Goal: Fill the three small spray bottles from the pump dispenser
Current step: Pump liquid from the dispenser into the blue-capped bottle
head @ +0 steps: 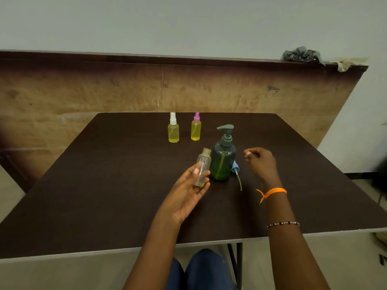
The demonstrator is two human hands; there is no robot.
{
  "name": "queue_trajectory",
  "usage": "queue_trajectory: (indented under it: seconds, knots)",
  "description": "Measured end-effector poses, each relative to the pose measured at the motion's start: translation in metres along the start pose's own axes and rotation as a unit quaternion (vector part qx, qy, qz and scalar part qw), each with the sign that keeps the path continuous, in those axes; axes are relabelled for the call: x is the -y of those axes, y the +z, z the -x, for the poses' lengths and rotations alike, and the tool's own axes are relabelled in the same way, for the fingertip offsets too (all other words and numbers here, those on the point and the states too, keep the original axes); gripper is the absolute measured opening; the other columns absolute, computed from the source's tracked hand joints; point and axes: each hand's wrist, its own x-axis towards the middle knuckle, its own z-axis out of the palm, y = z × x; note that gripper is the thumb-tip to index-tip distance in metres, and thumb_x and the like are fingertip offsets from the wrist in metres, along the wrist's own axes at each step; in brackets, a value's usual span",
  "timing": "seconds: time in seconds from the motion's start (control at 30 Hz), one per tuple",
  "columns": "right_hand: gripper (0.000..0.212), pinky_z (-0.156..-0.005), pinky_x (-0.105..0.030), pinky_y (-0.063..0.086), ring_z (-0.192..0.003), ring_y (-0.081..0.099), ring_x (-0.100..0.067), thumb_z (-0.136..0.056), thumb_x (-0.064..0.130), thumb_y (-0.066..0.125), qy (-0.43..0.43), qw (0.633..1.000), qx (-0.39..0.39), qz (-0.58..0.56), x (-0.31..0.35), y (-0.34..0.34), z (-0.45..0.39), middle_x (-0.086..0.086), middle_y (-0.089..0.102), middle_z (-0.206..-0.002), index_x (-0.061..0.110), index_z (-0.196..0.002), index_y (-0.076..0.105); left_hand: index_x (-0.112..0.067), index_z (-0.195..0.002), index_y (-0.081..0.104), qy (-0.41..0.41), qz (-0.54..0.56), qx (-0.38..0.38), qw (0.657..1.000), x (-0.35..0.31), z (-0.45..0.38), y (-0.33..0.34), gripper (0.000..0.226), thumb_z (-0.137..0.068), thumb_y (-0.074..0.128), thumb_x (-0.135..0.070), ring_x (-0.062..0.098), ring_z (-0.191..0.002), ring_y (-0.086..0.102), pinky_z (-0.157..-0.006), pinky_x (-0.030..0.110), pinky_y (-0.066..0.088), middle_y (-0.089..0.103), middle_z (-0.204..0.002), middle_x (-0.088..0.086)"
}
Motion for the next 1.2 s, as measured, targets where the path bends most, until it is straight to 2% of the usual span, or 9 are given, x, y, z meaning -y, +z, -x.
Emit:
queue_trajectory:
  seconds: [0.1,0.17,0.23,0.33,0.47,0.87,1.0,1.1,1.2]
  knots:
    - [0.026,-0.075,-0.007,0.040,-0.094,0.059,-0.014,-0.090,-0.003,0.047,-0.123,0.989,-0.078,-0.027,0.025,0.004,0.014,-0.009,0.067,-0.102,0.008,-0.100,0.067,-0.008,-0.123,0.052,0.015,0.003,-0.017,1.000,-0.005,-0.004,0.004,0.033,-0.090,0.054,-0.014,0.015,-0.093,0.063,-0.080,0.022,0.054,0.067,-0.102,0.011]
    - [0.032,-0.078,0.001,0.035,-0.097,0.057,-0.010,-0.086,-0.010,0.044,-0.227,0.966,-0.123,-0.024,0.041,0.009,0.023,-0.009,0.065,-0.105,0.004,-0.105,0.066,-0.004,-0.117,0.054,0.029,0.001,-0.034,0.999,-0.011,-0.007,0.009,0.030,-0.089,0.056,-0.014,0.014,-0.093,0.063,-0.077,0.019,0.055,0.067,-0.102,0.012]
    - [0.039,-0.087,-0.001,0.033,-0.102,0.052,-0.008,-0.083,-0.014,0.041,-0.307,0.942,-0.136,-0.005,0.052,0.015,0.027,-0.010,0.062,-0.110,0.001,-0.111,0.063,-0.003,-0.111,0.057,0.044,-0.017,-0.051,0.998,-0.015,-0.010,0.015,0.024,-0.089,0.058,-0.013,0.013,-0.094,0.063,-0.078,0.017,0.053,0.067,-0.102,0.011]
    - [0.046,-0.095,-0.010,0.038,-0.105,0.056,-0.016,-0.076,-0.018,0.039,-0.365,0.921,-0.135,0.009,0.058,0.023,0.028,-0.014,0.061,-0.112,-0.002,-0.113,0.062,-0.003,-0.112,0.056,0.071,-0.037,-0.067,0.995,-0.019,-0.014,0.023,0.027,-0.088,0.060,-0.011,0.011,-0.095,0.062,-0.082,0.017,0.050,0.066,-0.104,0.010]
    - [0.052,-0.099,-0.029,0.044,-0.110,0.057,-0.025,-0.072,-0.022,0.041,-0.382,0.914,-0.129,0.049,0.056,0.029,0.026,-0.016,0.061,-0.116,-0.002,-0.115,0.062,-0.002,-0.115,0.056,0.109,-0.051,-0.072,0.990,-0.024,-0.020,0.033,0.031,-0.085,0.062,-0.009,0.011,-0.096,0.063,-0.078,0.013,0.053,0.065,-0.112,0.011]
    - [0.047,-0.089,-0.032,0.048,-0.098,0.059,-0.030,-0.066,-0.024,0.052,-0.402,0.903,-0.133,0.071,0.063,0.039,0.029,-0.018,0.060,-0.104,-0.005,-0.108,0.064,-0.001,-0.119,0.058,0.140,-0.066,-0.109,0.982,-0.030,-0.029,0.042,0.034,-0.085,0.062,-0.004,0.012,-0.100,0.063,-0.086,0.020,0.051,0.065,-0.109,0.009]
    - [0.042,-0.081,-0.036,0.053,-0.091,0.060,-0.032,-0.066,-0.017,0.049,-0.410,0.896,-0.152,0.083,0.069,0.044,0.031,-0.018,0.060,-0.099,-0.005,-0.103,0.064,0.000,-0.125,0.052,0.148,-0.056,-0.105,0.982,-0.037,-0.035,0.042,0.037,-0.088,0.053,0.004,0.016,-0.103,0.061,-0.087,0.021,0.051,0.062,-0.111,0.010]
    - [0.042,-0.076,-0.039,0.054,-0.089,0.058,-0.032,-0.067,-0.021,0.050,-0.400,0.896,-0.171,0.091,0.068,0.046,0.031,-0.018,0.060,-0.096,-0.005,-0.102,0.064,-0.001,-0.125,0.051,0.155,-0.053,-0.096,0.982,-0.040,-0.037,0.042,0.037,-0.088,0.054,0.003,0.017,-0.103,0.061,-0.084,0.019,0.052,0.062,-0.110,0.010]
    - [0.037,-0.078,-0.039,0.052,-0.091,0.053,-0.026,-0.075,-0.011,0.041,-0.399,0.888,-0.204,0.103,0.060,0.050,0.031,-0.017,0.059,-0.096,-0.005,-0.104,0.063,-0.003,-0.120,0.052,0.156,-0.046,-0.095,0.982,-0.040,-0.040,0.041,0.033,-0.088,0.057,0.002,0.017,-0.101,0.062,-0.083,0.019,0.052,0.063,-0.105,0.008]
